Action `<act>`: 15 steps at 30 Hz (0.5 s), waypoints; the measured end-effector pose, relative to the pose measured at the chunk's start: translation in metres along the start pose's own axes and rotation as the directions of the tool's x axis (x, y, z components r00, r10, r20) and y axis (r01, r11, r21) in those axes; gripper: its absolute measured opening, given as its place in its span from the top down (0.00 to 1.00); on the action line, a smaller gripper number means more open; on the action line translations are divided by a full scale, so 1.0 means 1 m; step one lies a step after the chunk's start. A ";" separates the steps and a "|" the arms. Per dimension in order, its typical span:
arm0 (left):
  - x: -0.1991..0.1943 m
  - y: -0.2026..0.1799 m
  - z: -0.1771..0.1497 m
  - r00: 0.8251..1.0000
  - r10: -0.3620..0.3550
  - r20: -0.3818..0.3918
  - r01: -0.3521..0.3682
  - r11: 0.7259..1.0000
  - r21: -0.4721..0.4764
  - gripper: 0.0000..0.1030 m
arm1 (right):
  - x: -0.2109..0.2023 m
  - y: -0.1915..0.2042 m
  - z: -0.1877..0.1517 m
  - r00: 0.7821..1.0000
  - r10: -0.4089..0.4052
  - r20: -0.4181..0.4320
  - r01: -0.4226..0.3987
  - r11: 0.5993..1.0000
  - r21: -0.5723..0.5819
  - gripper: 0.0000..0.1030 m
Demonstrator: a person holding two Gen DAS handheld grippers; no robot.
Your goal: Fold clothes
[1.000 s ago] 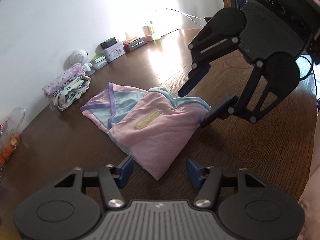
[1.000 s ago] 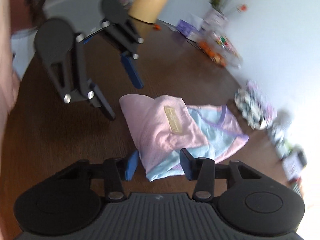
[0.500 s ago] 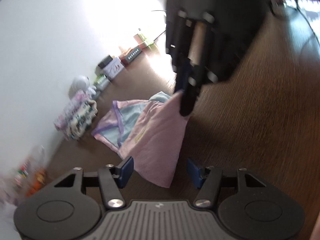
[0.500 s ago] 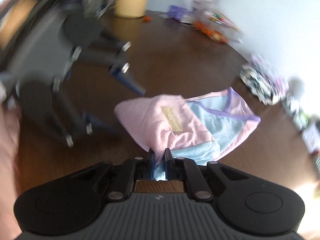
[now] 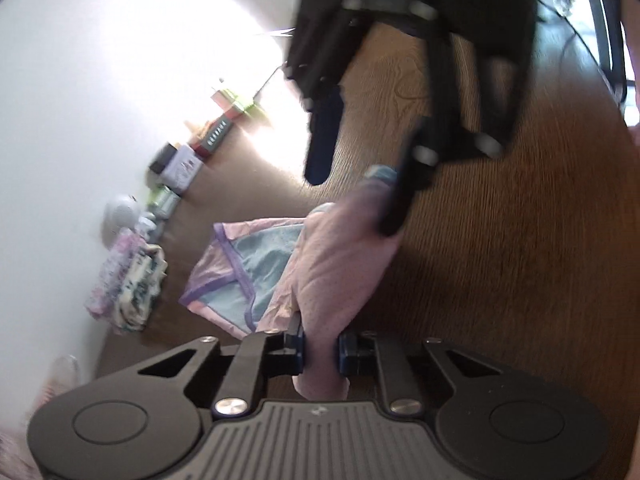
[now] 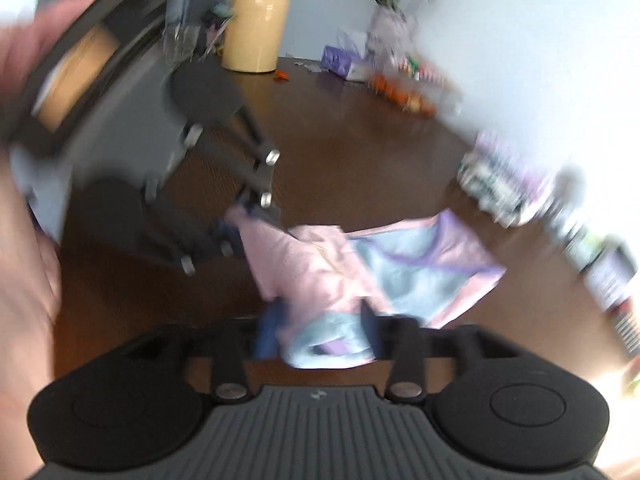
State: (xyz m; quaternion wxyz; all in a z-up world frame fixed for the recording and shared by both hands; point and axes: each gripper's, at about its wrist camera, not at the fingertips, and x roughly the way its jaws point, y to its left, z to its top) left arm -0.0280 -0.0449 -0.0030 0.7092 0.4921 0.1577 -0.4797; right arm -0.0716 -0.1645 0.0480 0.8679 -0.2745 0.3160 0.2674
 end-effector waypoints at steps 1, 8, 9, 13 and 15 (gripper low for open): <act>-0.001 0.006 0.002 1.000 -0.025 -0.006 0.025 1.000 -0.019 0.87 | 0.001 0.005 -0.003 1.000 -0.020 0.000 0.020 0.999 -0.035 0.51; -0.008 0.033 0.013 0.989 -0.148 -0.027 0.145 0.985 -0.096 0.87 | 0.022 0.024 -0.019 0.992 -0.120 0.035 0.125 0.958 -0.258 0.37; -0.010 0.034 0.014 0.985 -0.170 -0.028 0.166 0.981 -0.097 0.87 | 0.025 0.025 -0.020 0.992 -0.117 0.041 0.124 0.952 -0.280 0.38; -0.020 0.030 0.018 0.965 -0.259 -0.036 0.255 0.964 -0.080 0.87 | 0.029 0.018 -0.017 1.000 -0.011 0.007 0.012 0.967 -0.255 0.87; -0.022 0.034 0.018 0.947 -0.319 -0.043 0.313 0.943 -0.110 0.87 | 0.023 0.009 -0.013 0.996 0.091 -0.007 -0.091 0.981 -0.173 0.87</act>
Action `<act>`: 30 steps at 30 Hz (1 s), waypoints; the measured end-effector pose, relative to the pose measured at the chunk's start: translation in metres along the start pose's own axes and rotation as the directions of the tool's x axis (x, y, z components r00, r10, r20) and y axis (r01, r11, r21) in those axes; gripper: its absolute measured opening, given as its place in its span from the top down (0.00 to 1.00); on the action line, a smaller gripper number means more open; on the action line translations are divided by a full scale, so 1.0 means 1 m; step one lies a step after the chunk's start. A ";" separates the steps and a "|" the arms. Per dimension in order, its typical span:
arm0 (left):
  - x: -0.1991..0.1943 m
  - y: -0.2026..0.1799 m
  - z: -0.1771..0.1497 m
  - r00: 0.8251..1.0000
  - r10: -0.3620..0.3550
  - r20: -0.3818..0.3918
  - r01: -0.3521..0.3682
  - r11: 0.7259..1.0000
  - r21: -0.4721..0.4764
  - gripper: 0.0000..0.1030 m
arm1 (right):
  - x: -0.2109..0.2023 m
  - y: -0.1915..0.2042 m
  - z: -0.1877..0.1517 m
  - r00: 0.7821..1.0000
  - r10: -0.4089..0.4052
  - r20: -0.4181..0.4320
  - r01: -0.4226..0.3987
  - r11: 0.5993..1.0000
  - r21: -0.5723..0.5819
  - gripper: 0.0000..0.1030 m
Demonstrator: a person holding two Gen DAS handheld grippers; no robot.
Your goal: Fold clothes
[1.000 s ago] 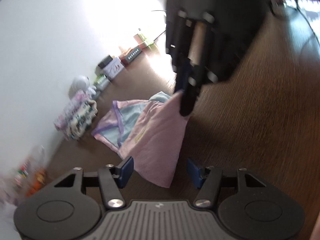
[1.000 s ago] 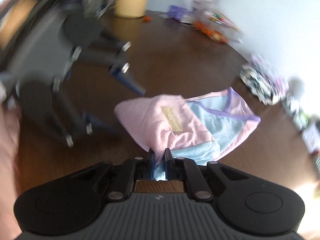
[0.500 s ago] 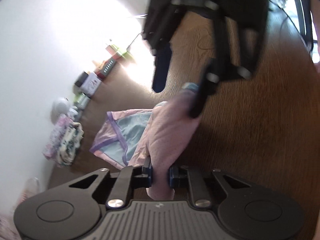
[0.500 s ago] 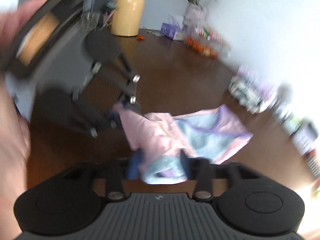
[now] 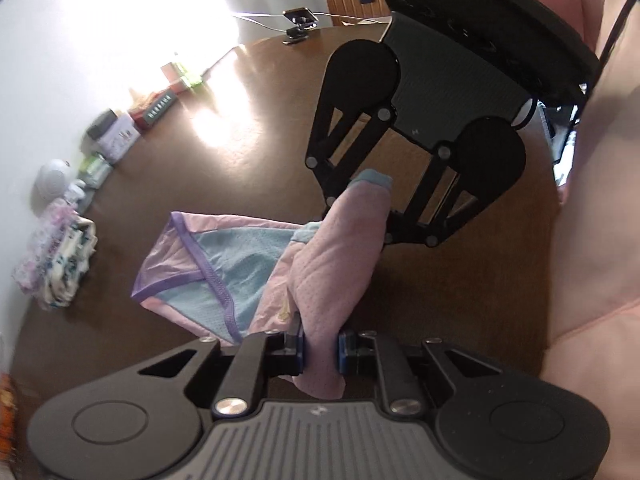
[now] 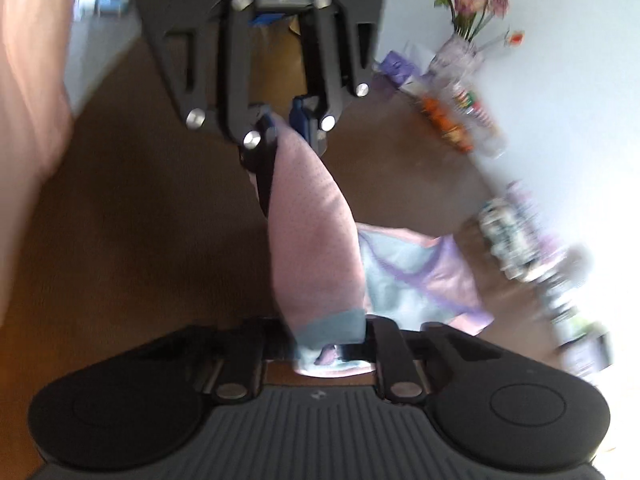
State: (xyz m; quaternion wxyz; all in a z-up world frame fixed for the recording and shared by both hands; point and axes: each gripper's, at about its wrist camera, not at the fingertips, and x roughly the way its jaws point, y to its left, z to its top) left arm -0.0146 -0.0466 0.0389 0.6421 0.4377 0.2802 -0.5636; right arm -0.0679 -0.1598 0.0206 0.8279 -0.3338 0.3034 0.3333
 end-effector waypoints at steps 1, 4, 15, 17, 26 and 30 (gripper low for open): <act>-0.002 0.004 0.001 0.999 -0.038 -0.005 0.038 0.999 -0.012 0.86 | -0.004 -0.006 0.000 0.999 0.050 0.006 -0.050 0.998 0.049 0.87; -0.006 0.022 0.006 0.993 -0.116 -0.004 0.116 0.992 -0.040 0.78 | -0.008 -0.042 -0.004 0.980 0.195 0.047 -0.201 0.944 0.262 0.87; 0.027 0.106 0.004 0.988 -0.151 0.023 0.151 0.942 -0.300 0.57 | 0.033 -0.140 -0.041 0.900 0.403 0.168 -0.403 0.617 0.676 0.87; 0.033 0.110 -0.002 0.981 -0.189 0.045 0.193 0.918 -0.347 0.58 | 0.043 -0.146 -0.045 0.893 0.416 0.172 -0.408 0.588 0.698 0.87; 0.048 0.123 -0.025 0.956 -0.271 0.109 0.290 0.837 -0.465 0.68 | 0.063 -0.152 -0.067 0.861 0.452 0.232 -0.449 0.461 0.765 0.86; 0.054 0.125 -0.027 0.954 -0.279 0.109 0.296 0.825 -0.482 0.68 | 0.062 -0.147 -0.075 0.857 0.449 0.254 -0.455 0.427 0.782 0.85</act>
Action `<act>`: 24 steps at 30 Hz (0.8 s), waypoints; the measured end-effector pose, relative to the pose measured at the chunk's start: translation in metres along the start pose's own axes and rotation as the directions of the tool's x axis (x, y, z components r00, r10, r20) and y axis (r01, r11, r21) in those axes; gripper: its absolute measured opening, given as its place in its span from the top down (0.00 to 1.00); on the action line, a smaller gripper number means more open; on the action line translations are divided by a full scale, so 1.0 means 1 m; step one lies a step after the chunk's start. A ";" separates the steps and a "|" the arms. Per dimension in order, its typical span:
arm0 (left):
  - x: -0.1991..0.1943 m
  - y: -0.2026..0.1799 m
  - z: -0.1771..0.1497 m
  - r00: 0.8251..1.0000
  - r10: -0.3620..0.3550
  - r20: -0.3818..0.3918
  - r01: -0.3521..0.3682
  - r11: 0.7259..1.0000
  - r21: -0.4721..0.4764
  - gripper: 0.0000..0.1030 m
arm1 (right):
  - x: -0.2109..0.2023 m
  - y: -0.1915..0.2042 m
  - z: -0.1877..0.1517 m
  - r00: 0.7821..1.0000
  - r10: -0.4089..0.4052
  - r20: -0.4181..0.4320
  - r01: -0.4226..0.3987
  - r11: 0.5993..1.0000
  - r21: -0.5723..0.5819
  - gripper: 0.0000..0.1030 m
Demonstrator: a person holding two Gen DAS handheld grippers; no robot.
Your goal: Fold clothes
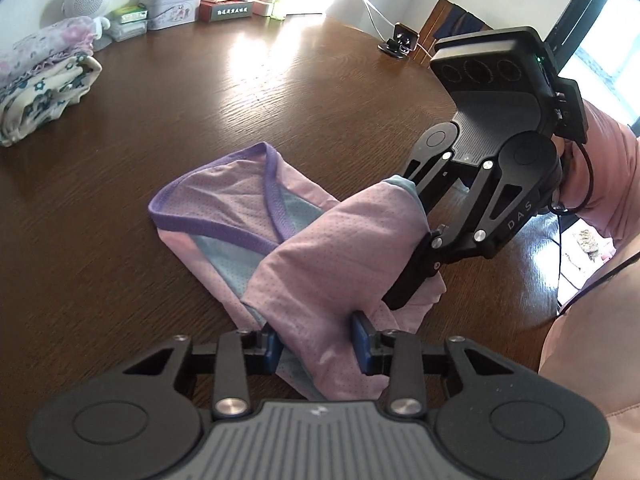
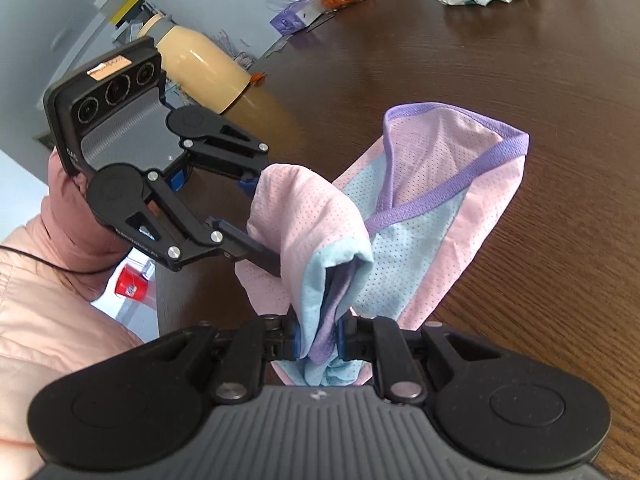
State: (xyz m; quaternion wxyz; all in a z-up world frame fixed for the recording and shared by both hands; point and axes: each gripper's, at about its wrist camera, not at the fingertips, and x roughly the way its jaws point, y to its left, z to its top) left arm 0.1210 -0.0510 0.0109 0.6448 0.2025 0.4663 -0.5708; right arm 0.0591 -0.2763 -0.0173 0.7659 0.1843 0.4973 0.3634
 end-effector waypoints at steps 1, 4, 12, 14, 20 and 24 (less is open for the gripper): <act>0.001 0.001 0.000 1.000 -0.001 0.003 0.001 1.000 -0.005 0.68 | -0.001 -0.001 -0.001 1.000 0.004 0.007 -0.004 1.000 0.008 0.84; 0.000 0.005 -0.002 1.000 -0.004 0.025 0.005 1.000 -0.028 0.63 | -0.007 -0.004 -0.008 0.999 0.005 0.045 -0.007 0.999 0.038 0.79; -0.042 -0.011 -0.020 0.955 0.222 0.199 -0.217 0.975 -0.043 0.41 | -0.071 0.026 -0.032 0.912 -0.207 0.356 0.202 0.978 0.051 0.52; -0.044 -0.025 -0.020 0.923 0.290 0.252 -0.295 0.955 -0.018 0.46 | -0.064 0.049 -0.034 0.877 -0.265 0.401 0.298 0.954 -0.021 0.55; -0.025 -0.053 -0.014 0.888 0.356 0.290 -0.394 0.916 0.082 0.85 | -0.009 0.096 -0.037 0.836 -0.386 0.390 0.494 0.839 -0.228 0.81; -0.007 -0.047 -0.025 0.897 0.357 0.260 -0.384 0.921 0.061 0.85 | 0.016 0.089 -0.041 0.832 -0.419 0.364 0.515 0.826 -0.227 0.81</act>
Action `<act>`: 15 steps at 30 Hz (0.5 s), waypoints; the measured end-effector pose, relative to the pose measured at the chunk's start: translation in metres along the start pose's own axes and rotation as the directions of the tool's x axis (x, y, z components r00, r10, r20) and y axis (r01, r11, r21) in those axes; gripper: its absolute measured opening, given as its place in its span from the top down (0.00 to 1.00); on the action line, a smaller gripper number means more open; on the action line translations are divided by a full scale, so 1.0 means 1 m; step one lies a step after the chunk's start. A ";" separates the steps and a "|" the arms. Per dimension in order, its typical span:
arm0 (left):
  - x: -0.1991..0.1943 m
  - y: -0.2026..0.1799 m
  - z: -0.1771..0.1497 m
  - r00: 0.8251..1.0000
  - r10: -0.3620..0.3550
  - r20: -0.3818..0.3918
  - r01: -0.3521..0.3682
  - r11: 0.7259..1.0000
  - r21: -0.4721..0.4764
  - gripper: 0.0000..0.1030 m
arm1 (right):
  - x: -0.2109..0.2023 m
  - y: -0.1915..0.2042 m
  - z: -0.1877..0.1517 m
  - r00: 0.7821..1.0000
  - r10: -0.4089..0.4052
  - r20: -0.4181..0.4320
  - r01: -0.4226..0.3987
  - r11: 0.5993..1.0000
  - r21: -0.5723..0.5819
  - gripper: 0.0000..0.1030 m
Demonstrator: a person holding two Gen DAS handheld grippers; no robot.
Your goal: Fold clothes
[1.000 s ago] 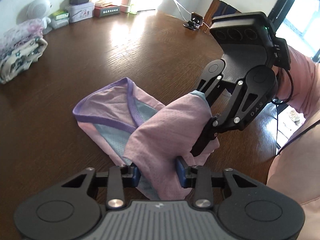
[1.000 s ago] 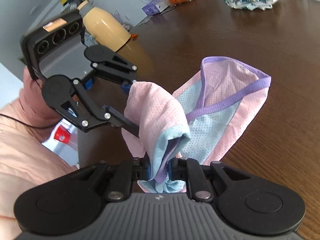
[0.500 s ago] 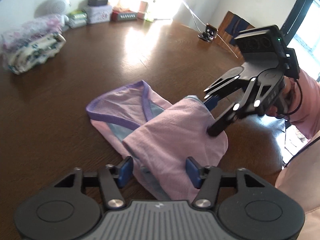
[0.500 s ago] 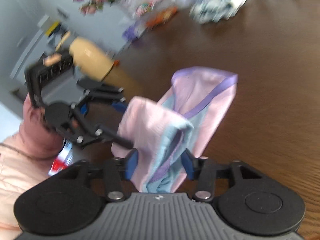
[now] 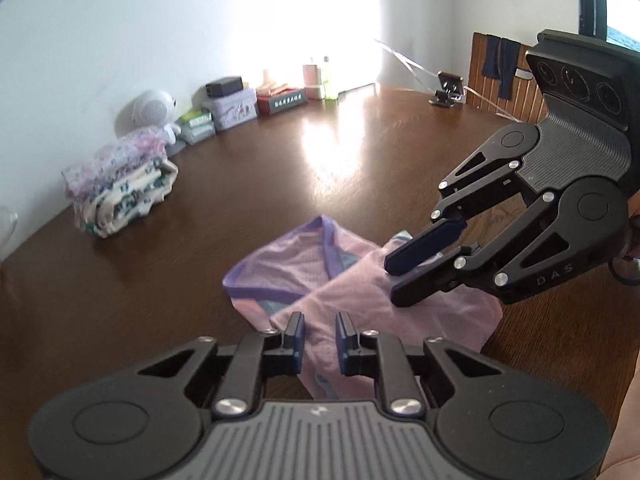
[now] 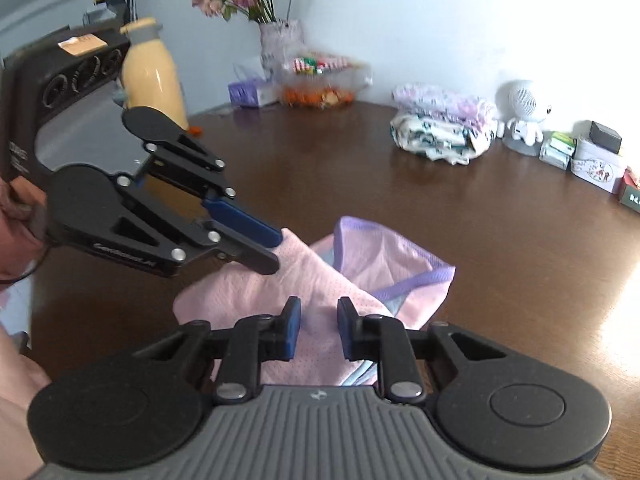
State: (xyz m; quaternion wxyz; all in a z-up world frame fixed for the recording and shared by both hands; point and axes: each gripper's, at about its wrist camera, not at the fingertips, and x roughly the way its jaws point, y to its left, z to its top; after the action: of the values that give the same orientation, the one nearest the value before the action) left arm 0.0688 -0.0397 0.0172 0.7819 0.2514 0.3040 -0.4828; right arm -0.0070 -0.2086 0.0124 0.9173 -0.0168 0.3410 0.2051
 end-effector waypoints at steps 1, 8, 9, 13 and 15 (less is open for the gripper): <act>0.003 0.000 -0.005 1.000 -0.003 -0.004 0.003 1.000 -0.011 0.85 | 0.001 -0.003 -0.003 1.000 0.005 -0.004 -0.005 1.000 0.009 0.81; 0.007 0.003 -0.016 1.000 -0.002 0.022 0.004 0.998 -0.070 0.85 | 0.000 -0.016 -0.022 1.000 0.019 0.021 -0.020 0.999 0.040 0.80; 0.004 0.003 -0.015 1.000 0.003 0.030 -0.001 0.997 -0.072 0.83 | -0.005 -0.016 -0.021 0.999 0.016 0.032 -0.018 0.999 0.042 0.79; -0.023 -0.002 -0.011 0.994 0.041 0.104 -0.037 0.999 -0.038 0.52 | -0.030 -0.012 -0.018 0.996 -0.007 0.090 0.003 0.999 0.036 0.55; -0.039 -0.008 -0.013 0.989 0.048 0.140 -0.048 0.999 -0.001 0.37 | -0.047 -0.003 -0.020 0.992 -0.046 0.118 0.047 0.999 -0.005 0.44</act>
State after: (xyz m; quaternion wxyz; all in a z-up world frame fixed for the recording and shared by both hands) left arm 0.0446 -0.0109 0.0352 0.8123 0.2251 0.2417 -0.4808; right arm -0.0502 -0.2317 0.0260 0.9402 -0.0163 0.2851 0.1858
